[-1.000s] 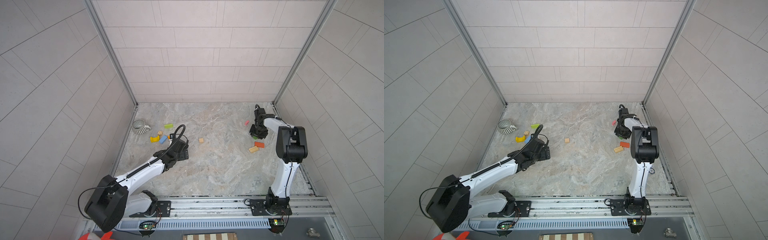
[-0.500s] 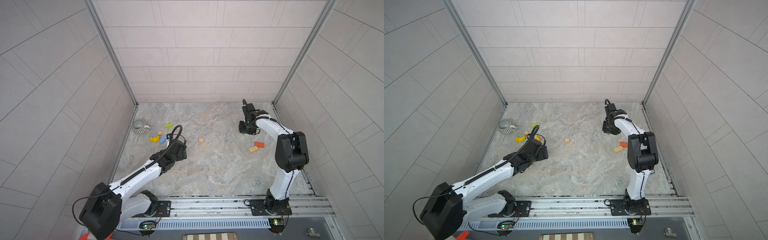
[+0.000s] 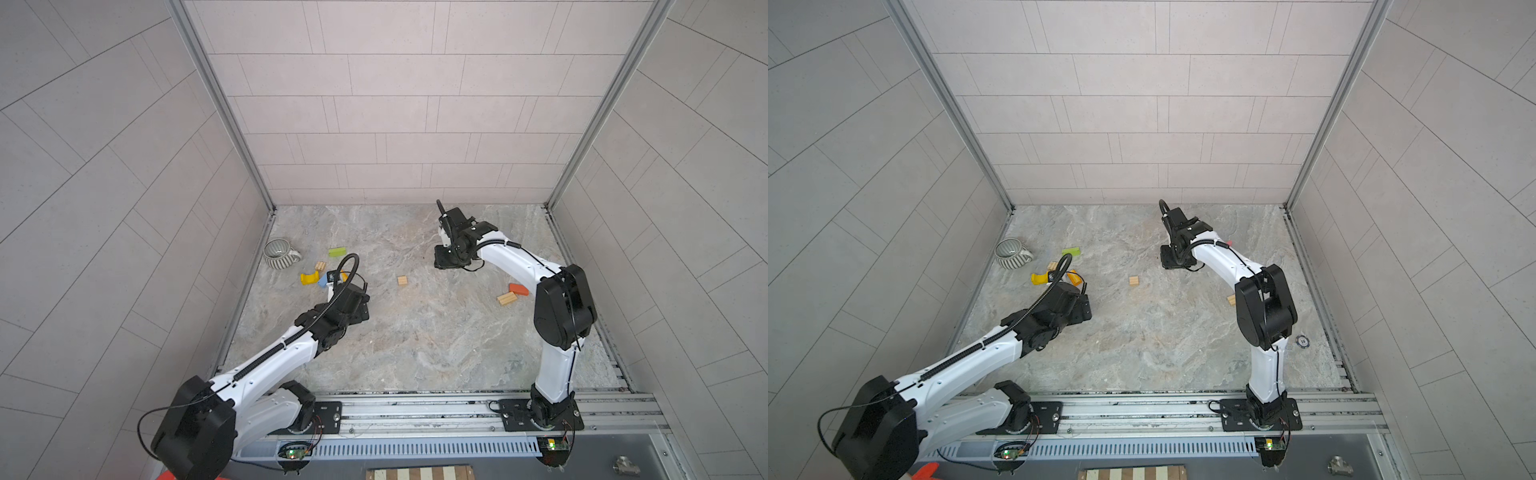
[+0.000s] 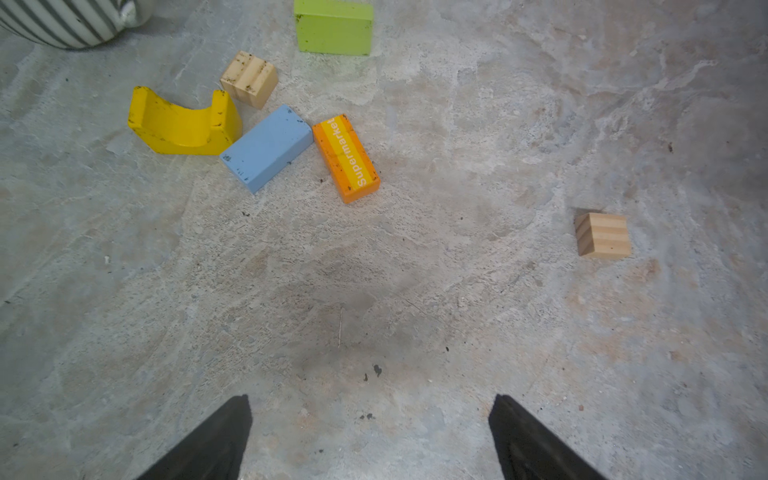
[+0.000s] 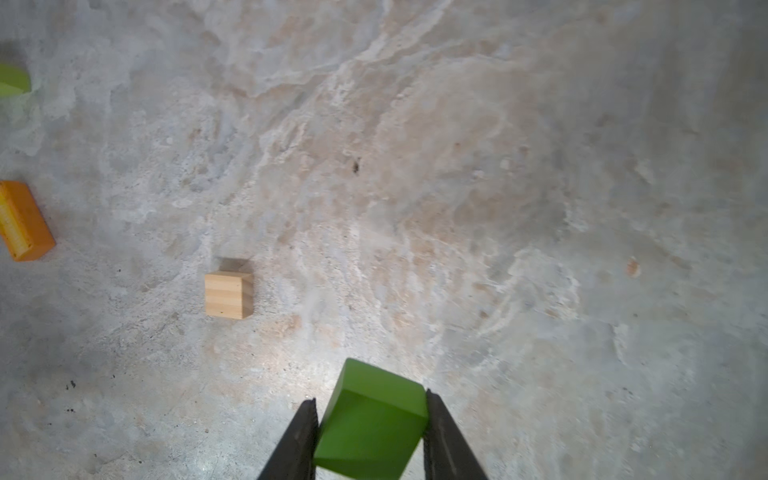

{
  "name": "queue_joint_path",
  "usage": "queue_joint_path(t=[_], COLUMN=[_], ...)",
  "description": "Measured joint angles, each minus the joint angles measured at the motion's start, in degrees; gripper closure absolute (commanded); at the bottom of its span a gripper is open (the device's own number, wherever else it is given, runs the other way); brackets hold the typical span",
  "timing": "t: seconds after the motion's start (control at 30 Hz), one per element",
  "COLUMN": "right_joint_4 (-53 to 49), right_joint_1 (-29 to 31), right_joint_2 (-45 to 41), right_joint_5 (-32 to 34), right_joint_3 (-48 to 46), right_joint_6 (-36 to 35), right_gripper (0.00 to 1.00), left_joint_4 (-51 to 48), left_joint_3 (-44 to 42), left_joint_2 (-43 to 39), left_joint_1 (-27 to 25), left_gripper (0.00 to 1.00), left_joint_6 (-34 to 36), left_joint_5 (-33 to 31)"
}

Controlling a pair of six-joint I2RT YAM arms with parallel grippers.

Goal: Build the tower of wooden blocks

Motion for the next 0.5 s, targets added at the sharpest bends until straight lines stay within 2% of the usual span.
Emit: queue_joint_path(t=[0.23,0.5], right_joint_4=[0.48,0.26], right_joint_1=[5.73,7.02], right_joint_2=[6.84,11.45], right_joint_5=[-0.39,1.14], right_joint_3=[2.84,6.64], right_joint_6=[-0.87,-1.31], right_gripper=[0.78,0.78], left_joint_4=[-0.13,0.37], left_joint_3=[-0.35,-1.68], left_joint_2=[-1.62,-3.26], left_joint_1=[0.00,0.00], left_gripper=[0.05,0.06], left_joint_6=[-0.44,-0.44], left_joint_5=[-0.94,-1.86])
